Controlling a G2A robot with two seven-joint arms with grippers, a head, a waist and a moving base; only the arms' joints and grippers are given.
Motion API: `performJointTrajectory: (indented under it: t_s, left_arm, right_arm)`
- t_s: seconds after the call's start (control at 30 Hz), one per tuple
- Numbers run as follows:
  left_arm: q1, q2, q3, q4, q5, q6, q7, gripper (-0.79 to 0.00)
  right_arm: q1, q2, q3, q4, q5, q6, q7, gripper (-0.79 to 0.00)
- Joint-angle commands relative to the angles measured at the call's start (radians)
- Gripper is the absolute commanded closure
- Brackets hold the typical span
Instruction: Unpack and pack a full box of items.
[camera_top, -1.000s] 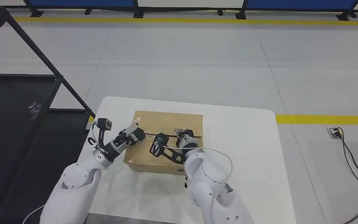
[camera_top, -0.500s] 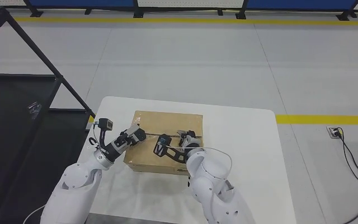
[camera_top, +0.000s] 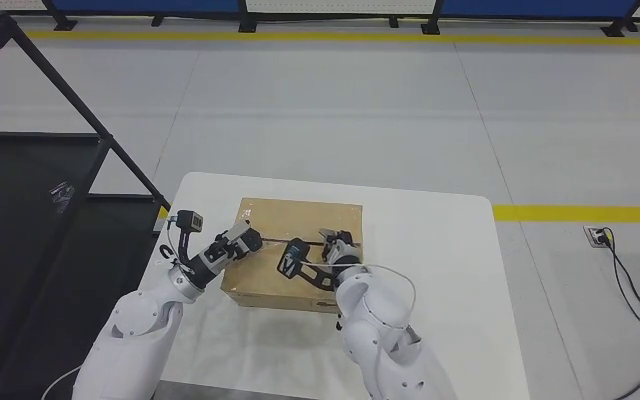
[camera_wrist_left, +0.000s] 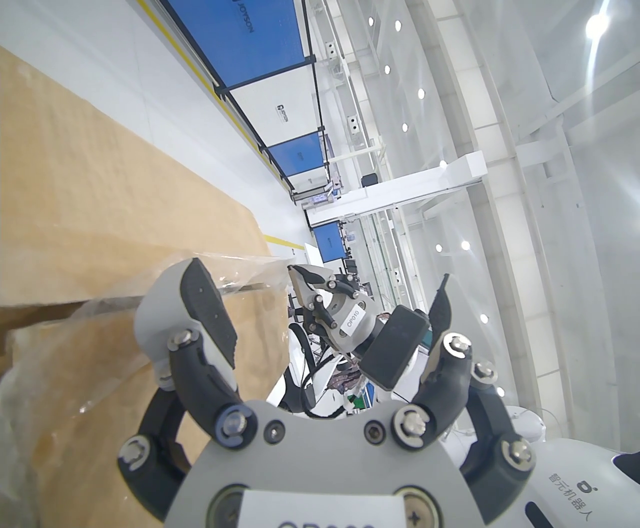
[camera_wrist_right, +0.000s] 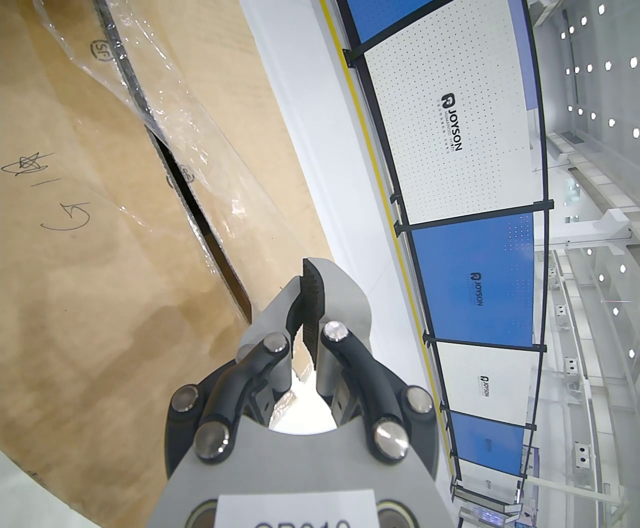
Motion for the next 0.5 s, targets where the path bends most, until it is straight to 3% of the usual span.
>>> performJointTrajectory:
  t_s: [0.0,0.23,0.47]
  left_arm:
    - [0.000,0.000,0.000,0.001,0.000,-0.002,0.000,-0.785]
    - [-0.003,0.000,0.000,0.005,0.001,0.000,-0.003,-0.785]
    - [-0.007,0.000,0.001,0.010,-0.002,-0.003,-0.006,-0.785]
  right_arm:
    - [-0.003,0.001,0.006,-0.004,0.020,-0.001,-0.038,0.000]
    - [-0.005,0.001,0.086,-0.009,0.225,-0.043,-0.079,0.000]
    - [0.036,-0.005,0.164,0.037,0.554,-0.138,-0.075,0.000]
